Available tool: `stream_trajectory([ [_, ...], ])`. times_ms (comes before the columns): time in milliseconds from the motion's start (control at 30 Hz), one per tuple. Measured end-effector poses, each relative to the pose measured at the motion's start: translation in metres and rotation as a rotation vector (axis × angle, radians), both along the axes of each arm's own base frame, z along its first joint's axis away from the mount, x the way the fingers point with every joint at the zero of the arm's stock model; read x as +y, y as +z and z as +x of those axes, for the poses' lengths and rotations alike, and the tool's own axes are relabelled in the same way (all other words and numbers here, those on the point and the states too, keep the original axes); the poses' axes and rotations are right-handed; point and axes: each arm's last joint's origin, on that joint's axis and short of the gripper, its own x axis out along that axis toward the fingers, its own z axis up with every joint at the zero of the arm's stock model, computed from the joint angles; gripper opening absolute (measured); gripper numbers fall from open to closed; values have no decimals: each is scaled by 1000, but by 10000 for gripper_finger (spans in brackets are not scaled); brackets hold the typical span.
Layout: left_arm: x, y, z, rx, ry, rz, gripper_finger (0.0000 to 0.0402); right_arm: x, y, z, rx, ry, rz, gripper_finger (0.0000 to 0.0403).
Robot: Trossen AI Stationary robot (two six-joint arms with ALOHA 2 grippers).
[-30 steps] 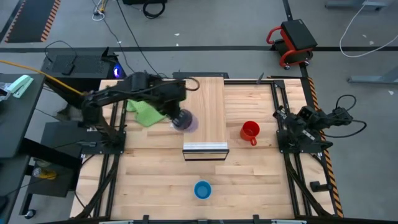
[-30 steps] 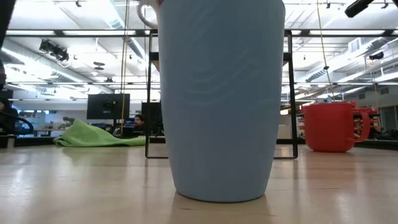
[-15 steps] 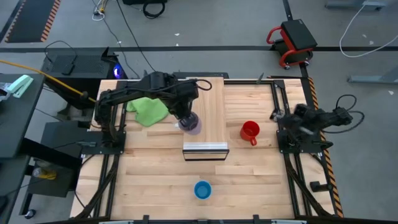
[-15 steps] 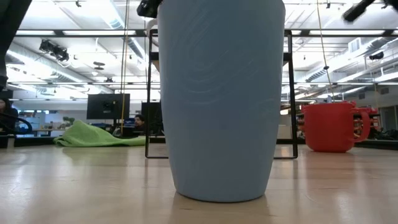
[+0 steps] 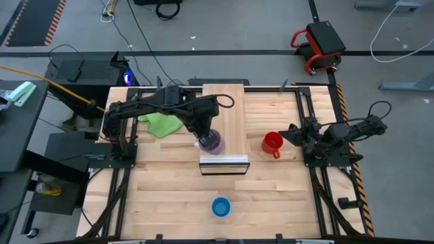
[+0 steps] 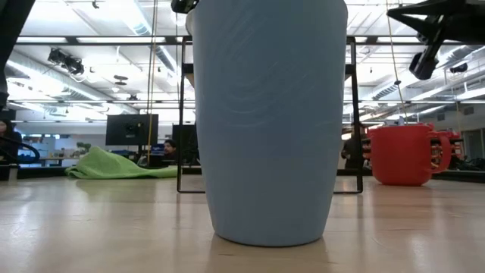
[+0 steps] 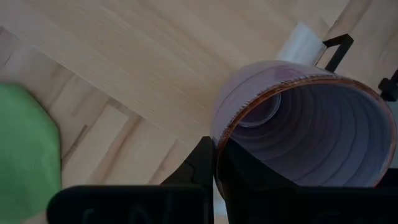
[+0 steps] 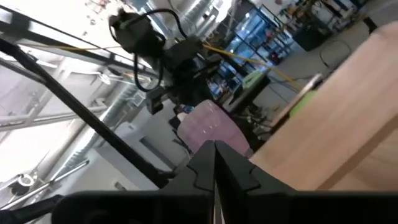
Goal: Stack small to large cups/mugs on shelf
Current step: Put the violet mug on the shelf
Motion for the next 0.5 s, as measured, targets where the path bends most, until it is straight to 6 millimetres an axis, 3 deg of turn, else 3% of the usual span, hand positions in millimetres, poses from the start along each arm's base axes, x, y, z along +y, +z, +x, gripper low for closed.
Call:
stream_trajectory([
  [233, 1, -24, 19, 72, -35, 8, 16, 4, -11, 14, 119, -8, 57, 11],
  [400, 2, -24, 23, 62, -52, 17, 16, 8, -13, 25, 209, -24, 6, 11],
  [500, 2, -15, 24, 20, -56, 25, 16, 11, -1, 34, 238, -34, -68, 11],
])
